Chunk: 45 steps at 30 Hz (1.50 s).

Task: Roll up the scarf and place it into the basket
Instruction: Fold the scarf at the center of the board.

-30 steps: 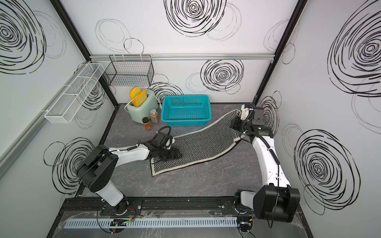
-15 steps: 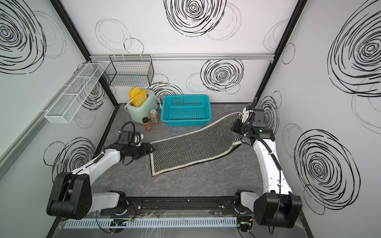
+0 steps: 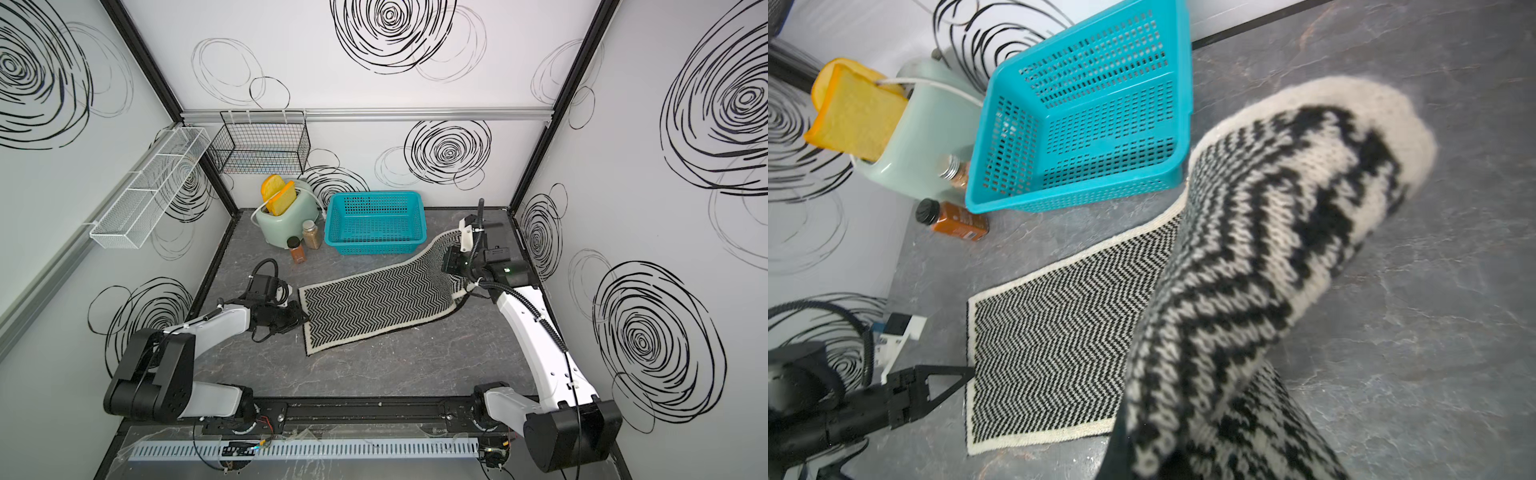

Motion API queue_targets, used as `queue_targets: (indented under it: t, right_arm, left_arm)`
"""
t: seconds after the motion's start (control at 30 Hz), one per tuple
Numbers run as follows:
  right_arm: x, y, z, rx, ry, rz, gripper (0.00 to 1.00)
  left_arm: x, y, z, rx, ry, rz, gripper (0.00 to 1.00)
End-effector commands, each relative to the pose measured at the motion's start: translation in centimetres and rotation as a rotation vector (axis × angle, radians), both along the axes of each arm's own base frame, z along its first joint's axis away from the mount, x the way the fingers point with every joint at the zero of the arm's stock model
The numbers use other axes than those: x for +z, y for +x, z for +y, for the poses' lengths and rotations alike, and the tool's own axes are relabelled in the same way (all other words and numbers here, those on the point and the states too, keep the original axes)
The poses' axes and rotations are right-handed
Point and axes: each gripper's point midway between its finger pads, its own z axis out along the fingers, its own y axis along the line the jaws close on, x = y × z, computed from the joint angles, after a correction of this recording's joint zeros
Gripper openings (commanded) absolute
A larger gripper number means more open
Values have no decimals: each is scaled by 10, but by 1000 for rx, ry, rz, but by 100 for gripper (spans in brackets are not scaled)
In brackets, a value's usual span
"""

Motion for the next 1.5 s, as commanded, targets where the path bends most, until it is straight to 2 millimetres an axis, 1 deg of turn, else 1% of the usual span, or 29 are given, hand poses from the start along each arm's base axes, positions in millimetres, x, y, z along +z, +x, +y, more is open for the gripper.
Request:
queue_targets:
  t: [0.0, 0.1, 0.23, 0.37, 0.43, 0.53, 0.6, 0.7, 0.77, 0.83, 0.9, 0.97, 1.0, 1.03, 1.07, 1.1, 1.17, 1.27, 1.37, 1.47]
  right_arm:
    - [12, -7, 25, 50, 26, -28, 0]
    - [10, -9, 57, 123, 46, -26, 0]
    - [10, -12, 87, 193, 48, -30, 0]
    - [-4, -17, 109, 251, 55, -5, 0]
    - [-11, -21, 120, 276, 65, 8, 0]
    - [-18, -26, 141, 307, 93, 17, 0]
    - [-22, -29, 159, 334, 126, 14, 0]
    - [-25, -35, 186, 380, 179, 10, 0]
    - [-33, -42, 205, 412, 193, 30, 0]
    - [-43, -49, 219, 434, 191, 58, 0]
    - [-54, -55, 229, 441, 192, 93, 0]
    - [-60, -60, 236, 448, 204, 111, 0]
    - [-60, -63, 241, 458, 213, 114, 0]
    - [-62, -65, 245, 465, 215, 122, 0]
    - [-63, -68, 251, 479, 217, 130, 0]
    - [-65, -71, 256, 494, 218, 135, 0]
    - [-68, -77, 267, 519, 224, 142, 0]
    - [-74, -79, 277, 529, 250, 147, 0]
    - [-72, -71, 283, 510, 275, 128, 0]
    - [-58, -59, 287, 483, 287, 77, 0]
  left_arm:
    - [-4, 2, -11, 1, -31, 3, 31]
    - [-5, 5, -24, -17, -53, 3, 29]
    - [-3, 11, -44, -60, -69, -10, 22]
    - [-5, 15, -54, -70, -80, -7, 22]
    - [-6, 15, -56, -75, -83, -3, 25]
    - [-4, 10, -48, -66, -88, 3, 36]
    - [-1, 8, -41, -61, -100, 2, 36]
    - [-2, 6, -35, -70, -106, 15, 34]
    - [-6, 7, -33, -79, -98, 29, 33]
    - [-7, 10, -31, -70, -93, 37, 36]
    - [-2, 15, -24, -40, -90, 32, 46]
    - [7, 20, -13, -9, -67, 10, 54]
    - [12, 20, -4, 11, -48, 0, 54]
    - [14, 20, 2, 28, -35, -8, 49]
    - [16, 19, 10, 47, -23, -13, 40]
    - [16, 17, 17, 66, -14, -14, 35]
    - [12, 13, 23, 81, -19, -11, 34]
    - [4, 2, 22, 77, -51, 22, 37]
    - [13, 3, 21, 77, -52, -1, 37]
    - [19, 6, 22, 75, -51, -13, 37]
